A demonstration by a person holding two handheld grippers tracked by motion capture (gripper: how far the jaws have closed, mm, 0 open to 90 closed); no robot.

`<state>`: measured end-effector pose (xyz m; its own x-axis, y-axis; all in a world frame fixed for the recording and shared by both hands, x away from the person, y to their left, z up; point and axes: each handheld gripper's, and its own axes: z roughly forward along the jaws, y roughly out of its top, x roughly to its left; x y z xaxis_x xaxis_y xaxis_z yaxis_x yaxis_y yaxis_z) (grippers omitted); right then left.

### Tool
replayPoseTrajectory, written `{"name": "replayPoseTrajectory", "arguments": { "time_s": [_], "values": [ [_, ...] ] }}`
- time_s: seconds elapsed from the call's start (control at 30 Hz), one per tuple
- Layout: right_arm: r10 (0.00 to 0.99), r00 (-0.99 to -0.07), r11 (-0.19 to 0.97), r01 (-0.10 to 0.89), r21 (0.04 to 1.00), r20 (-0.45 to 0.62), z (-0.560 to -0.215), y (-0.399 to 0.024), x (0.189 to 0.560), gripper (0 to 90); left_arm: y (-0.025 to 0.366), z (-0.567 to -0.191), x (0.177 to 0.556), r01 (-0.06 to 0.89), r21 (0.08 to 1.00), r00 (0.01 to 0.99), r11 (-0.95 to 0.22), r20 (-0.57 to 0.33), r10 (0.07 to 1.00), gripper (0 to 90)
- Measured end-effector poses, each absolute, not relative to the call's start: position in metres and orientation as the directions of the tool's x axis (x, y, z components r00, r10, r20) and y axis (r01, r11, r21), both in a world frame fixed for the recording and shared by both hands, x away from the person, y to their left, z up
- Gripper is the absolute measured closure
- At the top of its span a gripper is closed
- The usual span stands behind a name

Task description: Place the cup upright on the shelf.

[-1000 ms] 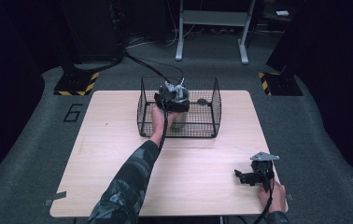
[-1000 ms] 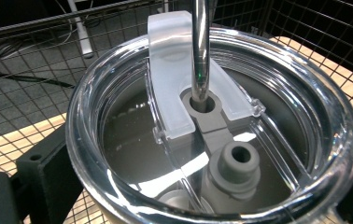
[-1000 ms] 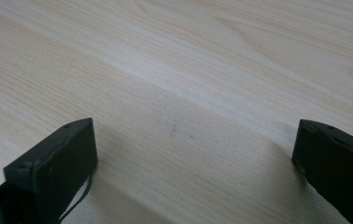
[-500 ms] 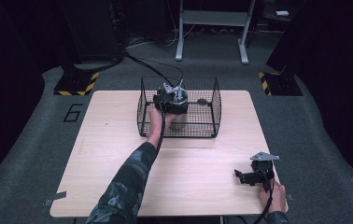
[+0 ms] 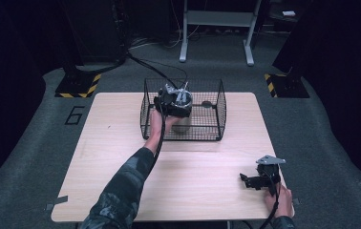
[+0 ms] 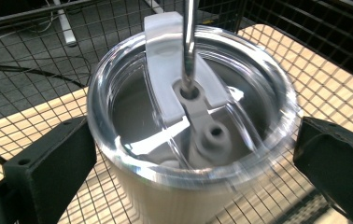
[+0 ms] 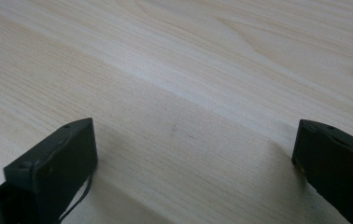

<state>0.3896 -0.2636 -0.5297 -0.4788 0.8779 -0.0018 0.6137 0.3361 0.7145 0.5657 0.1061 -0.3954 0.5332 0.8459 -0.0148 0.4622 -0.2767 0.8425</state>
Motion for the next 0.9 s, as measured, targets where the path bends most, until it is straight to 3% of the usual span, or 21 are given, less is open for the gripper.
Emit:
{"name": "replayPoseTrajectory", "arguments": {
  "time_s": [0.53,0.9],
  "values": [
    [0.878,-0.479,0.336,0.614,0.714,-0.002,-0.53,-0.264,0.39,0.0,0.14,-0.351,0.511,0.424,0.851,0.609,-0.31,-0.014,0.793,0.1],
    [0.878,-0.478,0.337,0.613,0.715,-0.004,-0.53,-0.263,0.39,0.0,0.179,-0.339,0.459,0.391,0.834,0.627,-0.389,0.068,0.776,0.1]
  ]
}}
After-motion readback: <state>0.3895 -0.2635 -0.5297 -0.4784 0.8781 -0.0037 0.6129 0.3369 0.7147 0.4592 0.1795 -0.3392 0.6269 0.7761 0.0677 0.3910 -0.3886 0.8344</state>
